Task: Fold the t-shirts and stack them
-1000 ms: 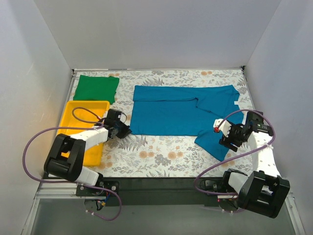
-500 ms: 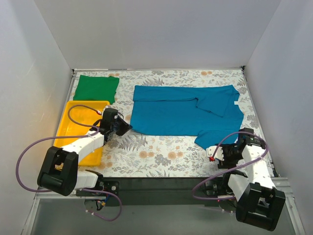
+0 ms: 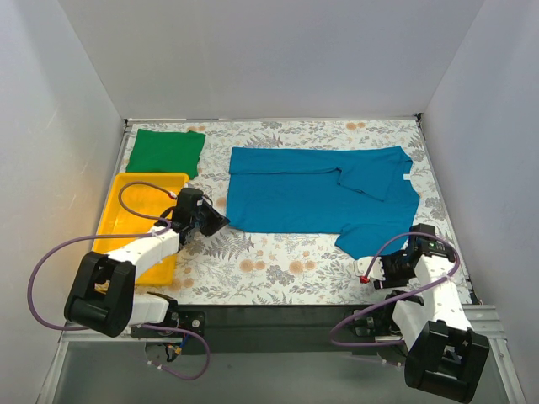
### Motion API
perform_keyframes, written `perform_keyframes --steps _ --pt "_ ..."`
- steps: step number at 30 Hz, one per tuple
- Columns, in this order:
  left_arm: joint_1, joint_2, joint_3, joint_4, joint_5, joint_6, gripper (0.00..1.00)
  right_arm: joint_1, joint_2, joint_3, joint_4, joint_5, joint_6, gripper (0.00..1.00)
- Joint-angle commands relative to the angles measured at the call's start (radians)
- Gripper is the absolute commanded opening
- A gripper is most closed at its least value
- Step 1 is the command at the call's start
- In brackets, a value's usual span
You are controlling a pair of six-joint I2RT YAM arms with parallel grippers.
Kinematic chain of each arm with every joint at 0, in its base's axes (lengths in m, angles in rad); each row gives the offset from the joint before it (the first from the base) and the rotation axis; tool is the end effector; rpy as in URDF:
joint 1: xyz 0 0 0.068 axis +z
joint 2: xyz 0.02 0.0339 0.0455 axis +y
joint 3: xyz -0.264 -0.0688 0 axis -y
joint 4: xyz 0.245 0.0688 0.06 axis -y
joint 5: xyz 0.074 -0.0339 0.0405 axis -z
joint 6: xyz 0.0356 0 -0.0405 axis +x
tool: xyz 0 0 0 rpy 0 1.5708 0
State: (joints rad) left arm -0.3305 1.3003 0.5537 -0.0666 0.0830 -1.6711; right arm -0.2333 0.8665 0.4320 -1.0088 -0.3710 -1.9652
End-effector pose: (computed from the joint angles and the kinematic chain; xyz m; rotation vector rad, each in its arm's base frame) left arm 0.2310 -0.0824 0.1660 -1.6071 2.0975 -0.9445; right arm 0.1102 -0.0129 0.1597 -2.1184 1.7586 0.0781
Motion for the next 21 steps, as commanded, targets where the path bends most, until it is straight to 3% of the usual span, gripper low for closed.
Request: perform_keyframes --steps 1,7,8,9,14,21 --pt "-0.004 -0.038 -0.011 0.013 0.015 0.011 0.0 0.008 0.022 -0.044 0.053 -0.006 -0.313 0.47" --pt "-0.004 -0.038 -0.021 0.019 0.035 0.007 0.0 0.011 0.045 -0.058 0.081 -0.032 -0.276 0.28" --pt "-0.004 -0.042 -0.024 0.019 0.035 0.007 0.0 0.011 0.043 -0.059 0.082 -0.039 -0.273 0.05" --pt "-0.004 -0.044 -0.024 0.017 0.035 0.004 0.0 0.011 0.039 -0.065 0.082 -0.045 -0.267 0.01" --pt "-0.004 -0.062 -0.035 0.014 0.046 -0.006 0.0 0.011 -0.012 -0.043 0.076 -0.091 -0.178 0.01" --pt "-0.004 -0.099 -0.04 0.002 0.058 -0.032 0.0 0.009 -0.095 0.125 0.021 -0.108 0.189 0.01"
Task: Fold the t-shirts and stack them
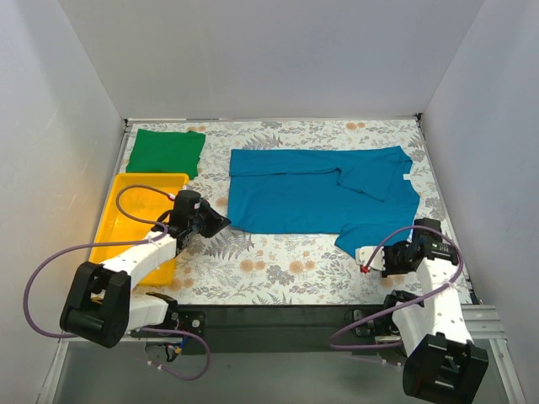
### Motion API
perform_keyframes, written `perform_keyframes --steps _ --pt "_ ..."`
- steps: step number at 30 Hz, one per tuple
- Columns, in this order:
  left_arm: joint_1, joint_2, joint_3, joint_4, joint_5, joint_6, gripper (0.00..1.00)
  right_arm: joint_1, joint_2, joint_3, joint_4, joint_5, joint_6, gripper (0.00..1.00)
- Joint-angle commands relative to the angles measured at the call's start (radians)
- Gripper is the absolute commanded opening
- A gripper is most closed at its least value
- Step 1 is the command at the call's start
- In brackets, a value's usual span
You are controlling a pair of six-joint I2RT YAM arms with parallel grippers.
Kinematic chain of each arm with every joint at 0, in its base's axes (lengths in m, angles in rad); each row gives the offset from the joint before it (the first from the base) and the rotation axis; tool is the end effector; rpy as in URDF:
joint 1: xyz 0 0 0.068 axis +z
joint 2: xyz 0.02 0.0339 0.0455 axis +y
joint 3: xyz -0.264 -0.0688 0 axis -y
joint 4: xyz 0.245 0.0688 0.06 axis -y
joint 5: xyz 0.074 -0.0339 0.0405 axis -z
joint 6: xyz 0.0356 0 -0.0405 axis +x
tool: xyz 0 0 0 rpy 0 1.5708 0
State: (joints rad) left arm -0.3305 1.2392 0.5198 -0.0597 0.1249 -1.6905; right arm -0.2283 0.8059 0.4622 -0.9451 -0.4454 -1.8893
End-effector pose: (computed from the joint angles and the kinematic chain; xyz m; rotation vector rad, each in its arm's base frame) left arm 0.2215 -0.0807 0.1700 -1.6047 2.0939 -1.0212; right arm 0.1180 -0.0117 0.1760 -1.9900 1.7041 -0.0335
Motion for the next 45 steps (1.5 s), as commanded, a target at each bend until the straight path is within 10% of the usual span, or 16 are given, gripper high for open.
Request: perform_keyframes --steps 1,20,45 --pt "-0.004 -0.043 -0.006 -0.006 0.016 -0.015 0.0 0.004 -0.056 0.108 -0.053 -0.036 0.125 0.01" --pt "-0.004 0.008 -0.038 -0.042 -0.024 -0.047 0.0 -0.017 -0.111 0.262 0.308 0.016 0.706 0.01" --pt "-0.004 0.032 0.039 -0.072 -0.091 -0.067 0.0 -0.039 -0.001 0.224 0.677 0.139 0.92 0.01"
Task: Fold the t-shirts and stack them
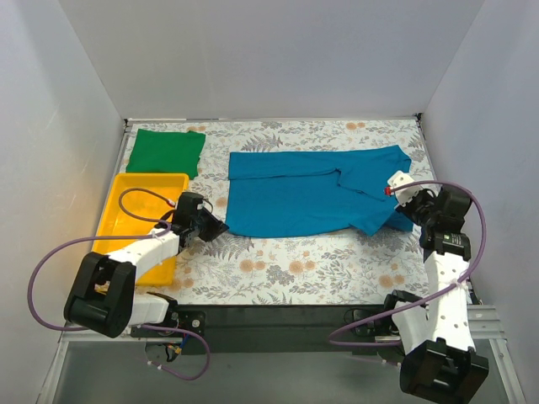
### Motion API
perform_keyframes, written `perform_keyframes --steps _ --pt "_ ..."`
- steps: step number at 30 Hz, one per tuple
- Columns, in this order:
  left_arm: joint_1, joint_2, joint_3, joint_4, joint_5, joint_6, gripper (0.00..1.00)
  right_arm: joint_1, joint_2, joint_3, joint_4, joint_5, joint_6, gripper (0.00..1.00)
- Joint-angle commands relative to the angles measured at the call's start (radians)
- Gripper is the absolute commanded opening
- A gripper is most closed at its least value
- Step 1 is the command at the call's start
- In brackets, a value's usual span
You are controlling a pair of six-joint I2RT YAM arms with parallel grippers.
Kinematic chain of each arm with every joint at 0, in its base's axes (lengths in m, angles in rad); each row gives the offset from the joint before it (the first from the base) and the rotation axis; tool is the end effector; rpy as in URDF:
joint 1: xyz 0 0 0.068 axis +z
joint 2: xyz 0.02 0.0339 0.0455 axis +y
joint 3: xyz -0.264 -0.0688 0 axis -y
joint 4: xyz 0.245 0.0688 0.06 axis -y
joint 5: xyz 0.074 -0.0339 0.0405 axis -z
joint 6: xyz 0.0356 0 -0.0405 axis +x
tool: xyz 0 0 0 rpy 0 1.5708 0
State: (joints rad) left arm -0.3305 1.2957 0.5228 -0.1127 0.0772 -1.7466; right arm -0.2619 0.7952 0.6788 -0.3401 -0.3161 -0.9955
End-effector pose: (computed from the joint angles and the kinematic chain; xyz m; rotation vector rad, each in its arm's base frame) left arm 0.2213 -0.0788 0.1547 -1.7409 2.0911 -0.8895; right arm 0.1789 -0.0365 0.2856 -0.9145 1.8193 -0.4812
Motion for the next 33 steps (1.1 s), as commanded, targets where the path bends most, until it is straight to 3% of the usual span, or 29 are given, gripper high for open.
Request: perform_keyframes --steps 1,7,33 --pt "-0.004 -0.026 0.042 -0.027 -0.053 -0.011 0.0 -0.005 0.015 0.005 0.076 0.011 0.028 0.01" --pt "0.001 -0.013 0.046 -0.067 -0.105 -0.037 0.0 -0.005 0.05 0.019 0.119 0.015 0.05 0.01" --pt "0.068 0.188 0.264 -0.074 -0.079 0.01 0.0 -0.005 0.229 0.065 0.306 0.015 0.13 0.01"
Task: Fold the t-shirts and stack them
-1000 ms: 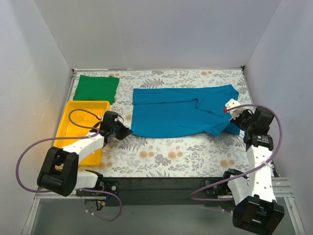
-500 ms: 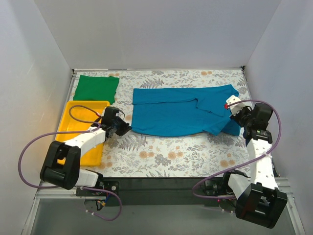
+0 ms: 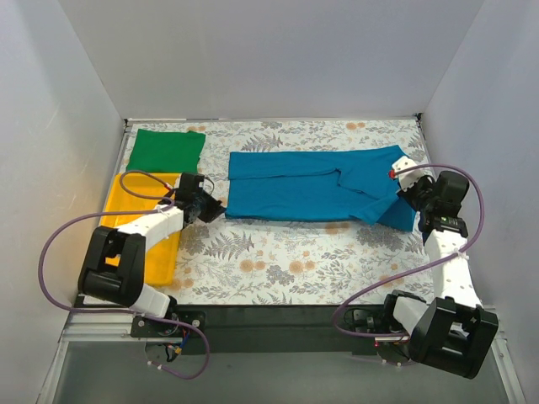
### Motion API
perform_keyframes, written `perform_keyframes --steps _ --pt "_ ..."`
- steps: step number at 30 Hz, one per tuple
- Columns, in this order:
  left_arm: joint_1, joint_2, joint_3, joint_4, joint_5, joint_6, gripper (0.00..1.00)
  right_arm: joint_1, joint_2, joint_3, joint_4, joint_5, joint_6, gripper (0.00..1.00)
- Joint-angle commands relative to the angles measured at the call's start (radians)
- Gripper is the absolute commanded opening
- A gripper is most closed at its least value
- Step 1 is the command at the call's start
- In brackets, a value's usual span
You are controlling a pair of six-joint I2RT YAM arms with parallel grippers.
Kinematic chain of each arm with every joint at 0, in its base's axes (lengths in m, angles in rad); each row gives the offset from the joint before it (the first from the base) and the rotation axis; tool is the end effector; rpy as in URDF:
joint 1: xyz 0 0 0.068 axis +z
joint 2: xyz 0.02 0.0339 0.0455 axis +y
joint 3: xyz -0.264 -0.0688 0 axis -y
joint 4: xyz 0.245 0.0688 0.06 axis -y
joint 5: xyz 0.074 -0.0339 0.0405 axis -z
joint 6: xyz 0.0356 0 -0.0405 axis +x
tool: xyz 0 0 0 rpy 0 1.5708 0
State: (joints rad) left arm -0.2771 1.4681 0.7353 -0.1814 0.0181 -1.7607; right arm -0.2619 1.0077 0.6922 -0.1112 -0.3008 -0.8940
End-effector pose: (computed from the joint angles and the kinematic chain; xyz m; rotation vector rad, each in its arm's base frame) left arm 0.2711 -0.0778 0.1700 -1.8192 1.9975 -0.7965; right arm 0.2238 -0.0491 0.2731 -0.8053 1.8362 -0.4486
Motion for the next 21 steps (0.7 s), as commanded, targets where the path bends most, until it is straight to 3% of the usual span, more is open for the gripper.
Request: perform_keyframes --steps 1,21 --pt "0.016 0.024 0.061 -0.006 0.012 0.026 0.0 -0.005 0.025 0.053 0.082 0.0 0.033 0.01" --pt "0.027 0.241 0.28 -0.038 0.031 0.128 0.0 -0.005 0.221 0.162 0.18 -0.012 0.128 0.01"
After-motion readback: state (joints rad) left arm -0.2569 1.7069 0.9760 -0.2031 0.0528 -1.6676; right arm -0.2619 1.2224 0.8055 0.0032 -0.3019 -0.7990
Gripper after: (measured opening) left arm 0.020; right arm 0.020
